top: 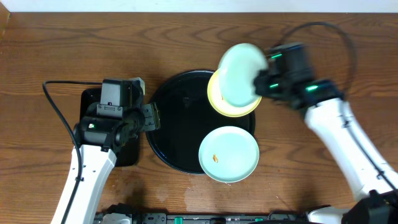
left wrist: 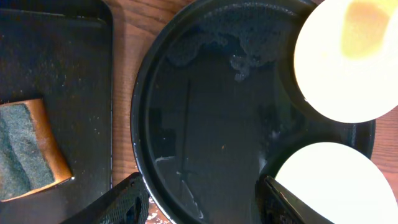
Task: Clean dirty plates on tray and stack at the side
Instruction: 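Carry the blue plate right and set it on the table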
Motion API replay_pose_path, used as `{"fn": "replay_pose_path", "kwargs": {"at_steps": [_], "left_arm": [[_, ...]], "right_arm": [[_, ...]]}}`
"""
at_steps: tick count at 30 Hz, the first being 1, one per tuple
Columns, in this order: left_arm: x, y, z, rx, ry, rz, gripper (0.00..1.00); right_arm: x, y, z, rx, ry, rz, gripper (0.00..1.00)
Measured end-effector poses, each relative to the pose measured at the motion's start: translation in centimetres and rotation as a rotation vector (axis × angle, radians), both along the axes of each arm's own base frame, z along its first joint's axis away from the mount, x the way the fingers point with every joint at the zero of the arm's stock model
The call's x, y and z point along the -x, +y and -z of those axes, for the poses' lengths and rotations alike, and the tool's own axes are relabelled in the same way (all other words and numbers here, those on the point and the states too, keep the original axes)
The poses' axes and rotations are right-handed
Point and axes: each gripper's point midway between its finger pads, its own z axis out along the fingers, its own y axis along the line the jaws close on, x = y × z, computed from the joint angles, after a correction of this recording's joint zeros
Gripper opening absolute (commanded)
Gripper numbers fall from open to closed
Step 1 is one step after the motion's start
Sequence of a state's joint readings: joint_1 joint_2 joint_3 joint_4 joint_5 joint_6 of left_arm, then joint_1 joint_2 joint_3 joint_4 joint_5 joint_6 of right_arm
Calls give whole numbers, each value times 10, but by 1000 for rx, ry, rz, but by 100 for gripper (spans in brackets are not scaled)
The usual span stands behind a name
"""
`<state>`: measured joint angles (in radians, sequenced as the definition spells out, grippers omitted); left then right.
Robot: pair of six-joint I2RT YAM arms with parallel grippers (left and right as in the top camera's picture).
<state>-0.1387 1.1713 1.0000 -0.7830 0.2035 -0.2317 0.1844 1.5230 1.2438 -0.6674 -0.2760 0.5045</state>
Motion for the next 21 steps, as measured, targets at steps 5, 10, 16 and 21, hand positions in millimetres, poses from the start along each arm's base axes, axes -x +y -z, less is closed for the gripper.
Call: {"fn": "replay_pose_path", "kwargs": {"at_steps": [5,10,16,21], "left_arm": [[0,0,0,0,0,0,59],[0,0,0,0,0,0,59],[0,0,0,2,0,-3,59],[-1,0,0,2,-2,-3,59]], "right_arm": [[2,-97,4,-133,90,210,1],[19,-184,20,-175,158,415,1],[38,-261,62,-211,239,599,1],[51,-281,100,-248,339,649,2]]}}
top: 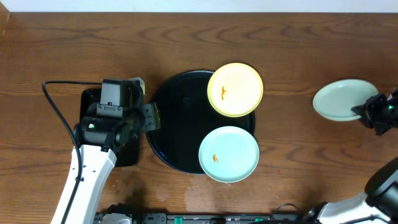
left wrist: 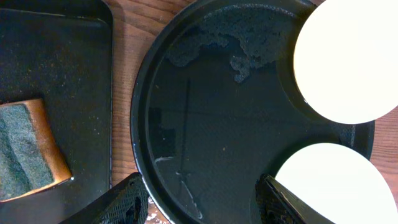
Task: Clean dirty plates on tray and stack at the side
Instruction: 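Carry the blue plate right and set it on the table, then move the right gripper back to the yellow plate rim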
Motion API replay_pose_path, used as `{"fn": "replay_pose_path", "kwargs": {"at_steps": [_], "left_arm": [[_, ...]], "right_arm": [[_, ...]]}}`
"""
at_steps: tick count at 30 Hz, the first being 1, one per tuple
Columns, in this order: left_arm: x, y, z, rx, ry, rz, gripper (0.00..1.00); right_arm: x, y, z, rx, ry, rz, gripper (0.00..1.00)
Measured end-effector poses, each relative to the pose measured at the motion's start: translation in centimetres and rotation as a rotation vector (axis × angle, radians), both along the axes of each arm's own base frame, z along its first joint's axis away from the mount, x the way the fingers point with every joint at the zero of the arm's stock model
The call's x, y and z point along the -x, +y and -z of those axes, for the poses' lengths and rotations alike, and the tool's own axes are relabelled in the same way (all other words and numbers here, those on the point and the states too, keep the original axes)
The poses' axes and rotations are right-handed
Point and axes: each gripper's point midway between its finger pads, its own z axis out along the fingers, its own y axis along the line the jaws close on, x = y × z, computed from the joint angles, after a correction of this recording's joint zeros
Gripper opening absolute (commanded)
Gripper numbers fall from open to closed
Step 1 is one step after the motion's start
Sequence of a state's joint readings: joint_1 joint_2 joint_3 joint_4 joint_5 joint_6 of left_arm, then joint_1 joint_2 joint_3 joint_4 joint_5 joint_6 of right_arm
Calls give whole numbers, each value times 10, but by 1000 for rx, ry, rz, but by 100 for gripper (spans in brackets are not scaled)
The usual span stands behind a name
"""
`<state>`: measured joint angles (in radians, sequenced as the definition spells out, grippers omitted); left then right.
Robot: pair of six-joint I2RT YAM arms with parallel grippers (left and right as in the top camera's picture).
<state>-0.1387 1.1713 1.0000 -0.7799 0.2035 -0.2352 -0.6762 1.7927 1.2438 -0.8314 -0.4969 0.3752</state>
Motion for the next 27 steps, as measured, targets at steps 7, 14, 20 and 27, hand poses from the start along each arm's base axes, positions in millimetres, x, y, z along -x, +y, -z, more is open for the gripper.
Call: {"fn": "replay_pose_path", "kwargs": {"at_steps": [7,14,20,27], "left_arm": [[0,0,0,0,-1,0,59],[-1,0,0,0,-3,0,59],[-2,0,-1,1,-10,0,59],[-3,-1,-1,10,-9,-12,59]], "right_arm": [[8,2,24,-32,76,-3,69],[17,-3,-1,48,75,13,68],[5,21,-86,225,-149,-92,60],[-24,151,-124,316,-349,-562,57]]}}
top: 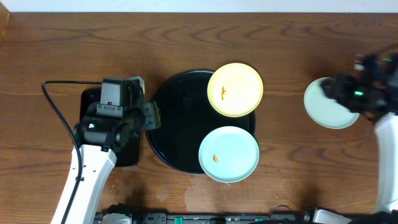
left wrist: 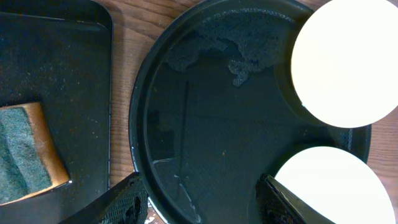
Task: Clean dirty plates on tray and stack at the side
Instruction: 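Move the right gripper back to the yellow plate rim, then grip the yellow plate rim with the right gripper and pull it right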
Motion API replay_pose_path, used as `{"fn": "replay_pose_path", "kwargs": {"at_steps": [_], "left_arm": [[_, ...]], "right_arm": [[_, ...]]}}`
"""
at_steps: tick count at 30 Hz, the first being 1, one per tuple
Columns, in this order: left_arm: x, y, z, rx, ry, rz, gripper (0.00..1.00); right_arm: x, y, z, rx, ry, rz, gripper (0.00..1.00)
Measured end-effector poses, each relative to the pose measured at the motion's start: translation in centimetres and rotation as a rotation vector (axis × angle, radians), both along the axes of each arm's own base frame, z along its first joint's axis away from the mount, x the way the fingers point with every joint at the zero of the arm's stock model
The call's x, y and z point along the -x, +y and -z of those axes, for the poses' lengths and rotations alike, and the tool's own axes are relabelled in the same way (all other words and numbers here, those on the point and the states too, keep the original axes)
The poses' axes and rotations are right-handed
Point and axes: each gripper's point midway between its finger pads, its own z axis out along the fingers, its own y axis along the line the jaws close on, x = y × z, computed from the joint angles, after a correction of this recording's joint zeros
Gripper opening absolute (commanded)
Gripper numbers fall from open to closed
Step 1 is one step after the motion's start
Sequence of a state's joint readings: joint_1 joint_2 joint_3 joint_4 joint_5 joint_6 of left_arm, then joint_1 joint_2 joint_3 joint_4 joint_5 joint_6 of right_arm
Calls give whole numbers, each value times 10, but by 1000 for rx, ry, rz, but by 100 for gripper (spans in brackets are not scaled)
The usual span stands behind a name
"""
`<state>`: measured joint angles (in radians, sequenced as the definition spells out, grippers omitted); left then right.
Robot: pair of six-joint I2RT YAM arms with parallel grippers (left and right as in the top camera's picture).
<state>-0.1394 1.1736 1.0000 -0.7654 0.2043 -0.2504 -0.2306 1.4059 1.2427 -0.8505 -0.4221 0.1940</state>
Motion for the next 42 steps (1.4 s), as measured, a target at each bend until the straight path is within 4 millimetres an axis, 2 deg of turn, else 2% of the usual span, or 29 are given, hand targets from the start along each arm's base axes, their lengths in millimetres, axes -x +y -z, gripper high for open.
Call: {"fn": "replay_pose_path", "kwargs": {"at_steps": [2,5,8,14,17,19,23,26,34,42], "left_arm": [[-1,0,1,4,3,-6,58],[-2,0,5,3,16,-11,59],[-3,0,8,1,28,-11,58],[0,1,12,-8,48,-14,58],[5,7,15,-40,71,-29,58],[6,12,17,-64,76,-41,58],[9,17,19,-91,88,-54,59],[9,19,19,-101,91,-59,59],[9,19,19,-102,89,-60,58],[9,20,19,-102,89,-60,58]], "right_arm": [[-8,37,4,51,-20,-126,56],[-21,79,21,154,-34,-249,54],[-38,101,52,271,-17,-308,55],[-80,103,112,402,-16,-320,51],[-90,108,132,393,-24,-365,51],[-89,117,141,355,-26,-425,52],[-85,131,147,273,-34,-509,50],[-84,133,144,223,-45,-533,50],[-83,120,150,122,-40,-550,48],[-82,113,144,-121,-102,-599,49]]}}
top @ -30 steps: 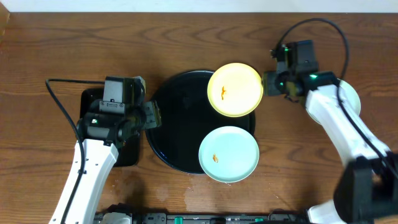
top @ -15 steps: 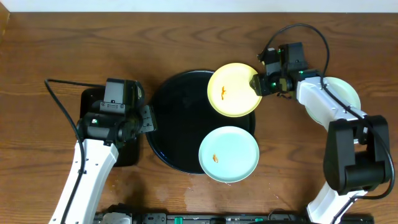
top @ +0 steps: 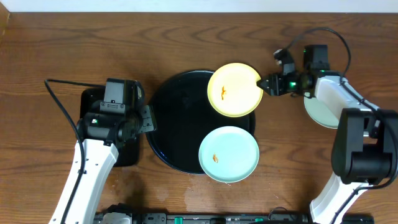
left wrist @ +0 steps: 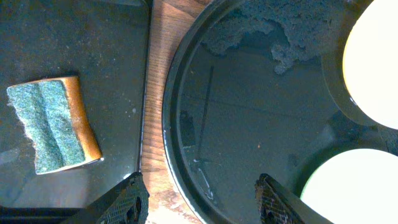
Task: Clean dirty plates on tray and stack at the side
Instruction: 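Grip the yellow plate rim with the right gripper and pull it right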
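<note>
A round black tray (top: 180, 124) (left wrist: 249, 124) holds a yellow plate (top: 235, 90) (left wrist: 379, 68) and a light green plate (top: 229, 154) (left wrist: 354, 186), each with an orange speck on it. A clean pale green plate (top: 318, 117) lies on the table at the right, partly under my right arm. My right gripper (top: 268, 84) is at the yellow plate's right rim; its jaws are too small to read. My left gripper (top: 148, 118) (left wrist: 202, 202) hangs open over the tray's left edge, holding nothing.
A green and orange sponge (left wrist: 56, 124) lies in a black rectangular tray (top: 90, 99) (left wrist: 74, 50) to the left of the round tray. Soap foam (left wrist: 280, 31) sits at the far side of the round tray. A cable trails from my left arm.
My right gripper was over the pale green plate at the right and is now at the yellow plate's rim, with the pale green plate lying on the table. My left wrist view has shifted towards the sponge tray.
My right gripper held the pale green plate above the yellow plate on the tray. Then the plate was at the far right of the table, still at the gripper. Now it lies there alone and the gripper is back at the yellow plate. My left gripper stayed open.
</note>
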Motion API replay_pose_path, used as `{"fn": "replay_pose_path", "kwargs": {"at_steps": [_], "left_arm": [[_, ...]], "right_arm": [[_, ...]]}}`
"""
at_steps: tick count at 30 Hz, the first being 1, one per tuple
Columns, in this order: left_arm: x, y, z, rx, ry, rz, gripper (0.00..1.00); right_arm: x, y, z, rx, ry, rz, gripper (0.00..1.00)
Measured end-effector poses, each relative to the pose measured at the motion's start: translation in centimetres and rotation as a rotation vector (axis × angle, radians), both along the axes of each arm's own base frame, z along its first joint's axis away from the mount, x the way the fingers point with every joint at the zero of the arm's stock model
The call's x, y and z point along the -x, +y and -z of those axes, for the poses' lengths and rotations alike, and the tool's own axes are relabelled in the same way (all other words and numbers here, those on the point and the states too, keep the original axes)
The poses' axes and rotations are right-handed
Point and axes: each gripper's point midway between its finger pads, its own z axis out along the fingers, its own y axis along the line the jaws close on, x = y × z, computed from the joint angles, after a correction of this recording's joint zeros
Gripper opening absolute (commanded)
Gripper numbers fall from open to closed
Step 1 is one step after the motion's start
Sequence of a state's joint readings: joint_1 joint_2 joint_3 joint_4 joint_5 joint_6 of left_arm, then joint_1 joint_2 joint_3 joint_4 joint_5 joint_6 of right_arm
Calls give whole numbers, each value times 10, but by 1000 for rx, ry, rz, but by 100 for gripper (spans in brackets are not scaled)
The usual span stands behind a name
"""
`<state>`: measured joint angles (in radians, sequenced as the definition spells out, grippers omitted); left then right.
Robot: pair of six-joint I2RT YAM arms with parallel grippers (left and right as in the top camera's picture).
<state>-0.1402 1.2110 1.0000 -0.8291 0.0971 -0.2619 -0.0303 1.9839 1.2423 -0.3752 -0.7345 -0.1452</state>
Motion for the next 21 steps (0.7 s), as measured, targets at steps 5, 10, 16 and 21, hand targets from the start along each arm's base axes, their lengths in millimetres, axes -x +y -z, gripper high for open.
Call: {"fn": "replay_pose_path", "kwargs": {"at_steps": [5,10,16,21], "left_arm": [[0,0,0,0,0,0,58],[0,0,0,0,1,0,58],[0,0,0,0,0,0,59],[0,0,0,0,0,0,58]], "right_arm": [[1,2,12,-89,21,-26,50],[4,14,18,-190,26,-76,50],[6,22,13,-223,18,-101,49],[3,29,18,-180,4,-107,45]]}}
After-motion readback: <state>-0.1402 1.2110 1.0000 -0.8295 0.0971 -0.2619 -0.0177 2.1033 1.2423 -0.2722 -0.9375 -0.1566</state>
